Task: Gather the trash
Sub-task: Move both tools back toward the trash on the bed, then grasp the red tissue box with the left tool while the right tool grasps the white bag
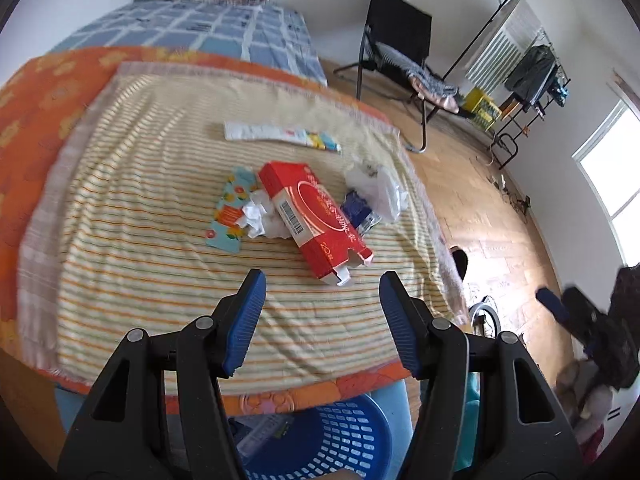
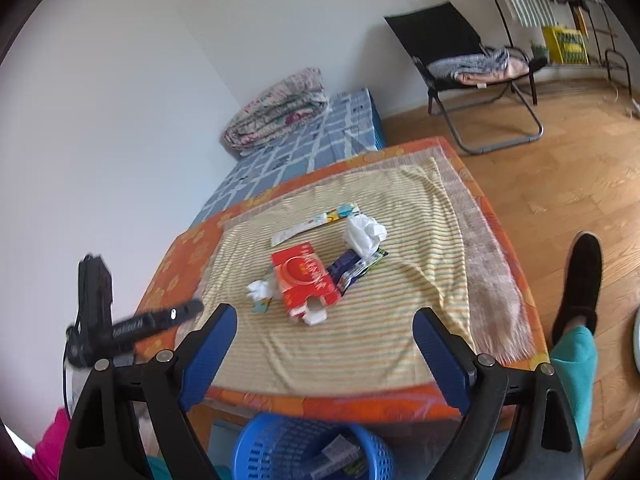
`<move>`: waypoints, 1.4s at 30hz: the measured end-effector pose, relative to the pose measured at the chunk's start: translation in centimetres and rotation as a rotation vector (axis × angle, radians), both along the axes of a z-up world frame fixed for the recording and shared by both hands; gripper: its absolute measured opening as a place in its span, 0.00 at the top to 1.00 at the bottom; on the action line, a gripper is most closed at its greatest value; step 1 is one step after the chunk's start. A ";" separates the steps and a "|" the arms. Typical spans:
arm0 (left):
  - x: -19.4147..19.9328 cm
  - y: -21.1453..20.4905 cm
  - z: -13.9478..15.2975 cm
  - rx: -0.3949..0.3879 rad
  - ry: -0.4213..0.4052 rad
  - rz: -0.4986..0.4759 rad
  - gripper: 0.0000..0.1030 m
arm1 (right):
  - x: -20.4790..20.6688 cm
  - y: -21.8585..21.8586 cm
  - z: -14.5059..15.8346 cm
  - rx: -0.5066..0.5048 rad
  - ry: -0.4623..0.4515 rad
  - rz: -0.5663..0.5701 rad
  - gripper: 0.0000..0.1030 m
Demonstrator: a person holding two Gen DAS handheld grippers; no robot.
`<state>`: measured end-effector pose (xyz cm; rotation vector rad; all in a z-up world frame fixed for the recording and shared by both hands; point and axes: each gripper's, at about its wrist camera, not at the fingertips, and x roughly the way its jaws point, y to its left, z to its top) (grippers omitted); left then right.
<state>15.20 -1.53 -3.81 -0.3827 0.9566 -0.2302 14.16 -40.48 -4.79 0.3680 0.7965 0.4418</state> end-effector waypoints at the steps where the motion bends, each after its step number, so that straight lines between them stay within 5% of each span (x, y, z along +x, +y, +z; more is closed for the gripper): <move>1: 0.5 -0.3 -0.5 0.004 0.007 -0.001 0.41 | 1.5 0.1 -0.7 0.004 0.014 -0.001 0.11; 14: 6.3 -0.7 -7.6 -0.128 0.176 0.093 0.41 | 14.7 3.3 -6.9 0.013 0.110 0.029 0.12; 25: 8.6 -1.2 -11.1 -0.179 0.263 0.130 0.41 | 19.8 4.8 -11.2 0.013 0.201 0.038 0.12; 31: 8.9 -1.1 -11.1 -0.203 0.243 0.138 0.41 | 21.2 5.4 -12.4 0.024 0.217 0.043 0.14; 35: 9.5 -1.5 -10.9 -0.208 0.233 0.135 0.58 | 21.9 6.2 -12.7 0.015 0.227 0.060 0.16; 42: 9.8 -2.5 -8.8 -0.150 0.150 0.118 0.70 | 22.8 6.8 -13.5 0.014 0.249 0.065 0.25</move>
